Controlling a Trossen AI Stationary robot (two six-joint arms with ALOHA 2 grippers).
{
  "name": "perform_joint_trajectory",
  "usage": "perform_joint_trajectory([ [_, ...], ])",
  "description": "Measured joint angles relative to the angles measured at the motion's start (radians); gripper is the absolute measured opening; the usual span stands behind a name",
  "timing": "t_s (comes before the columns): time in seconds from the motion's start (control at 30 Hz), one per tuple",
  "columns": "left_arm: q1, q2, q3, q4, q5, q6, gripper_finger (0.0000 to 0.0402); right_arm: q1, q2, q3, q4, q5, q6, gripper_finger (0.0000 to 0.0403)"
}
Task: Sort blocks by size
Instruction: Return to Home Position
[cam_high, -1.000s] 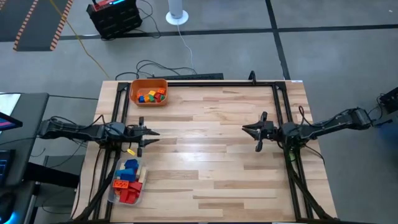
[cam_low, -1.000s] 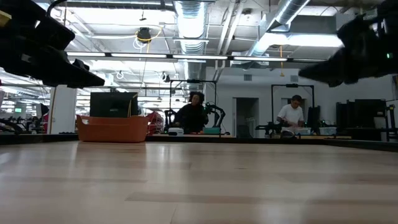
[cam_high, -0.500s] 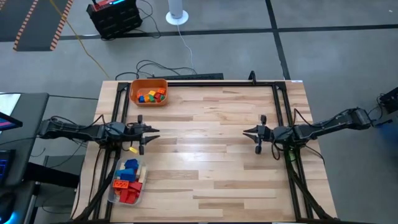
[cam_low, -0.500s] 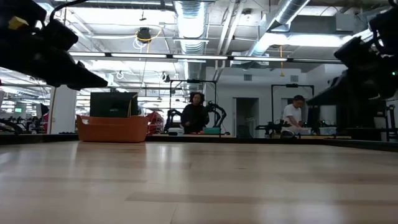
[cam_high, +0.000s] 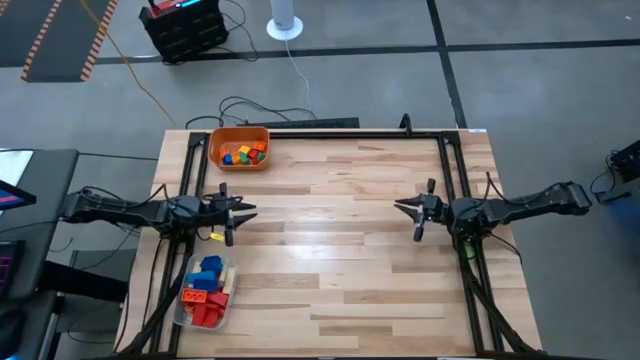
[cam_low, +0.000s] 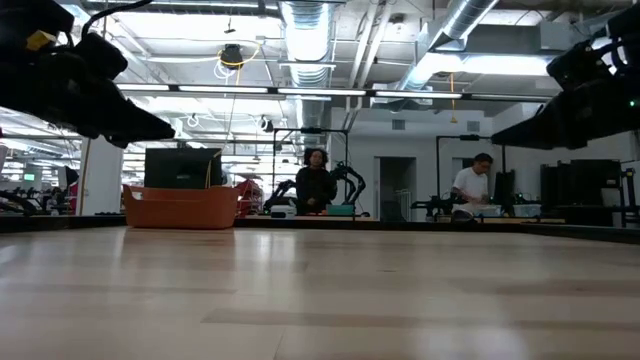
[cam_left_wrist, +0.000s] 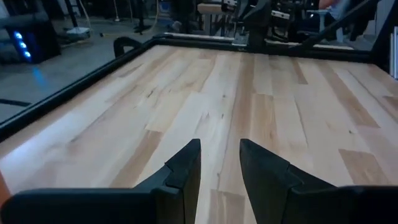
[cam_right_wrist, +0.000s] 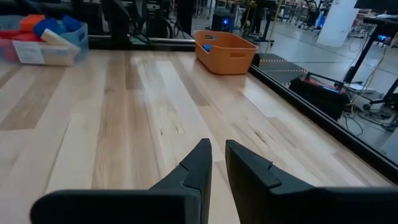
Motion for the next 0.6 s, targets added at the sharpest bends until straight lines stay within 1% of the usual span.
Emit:
perform_joint_trajectory([
  [0.07, 0.000, -0.001, 0.000, -0.004, 0.000, 0.014, 0.0105, 0.000, 0.000, 0.003, -0.001, 0.000, 0.000, 0.0085],
  [0.23, 0.000, 0.000, 0.003, -0.040, 0.000, 0.122, 0.0105, 0.000, 0.001, 0.004, -0.008, 0.000, 0.000, 0.0085],
  [0.6, 0.000, 0.000, 0.004, -0.058, -0.001, 0.110, 0.0105, 0.000, 0.001, 0.008, -0.005, -0.002, 0.000, 0.0085],
])
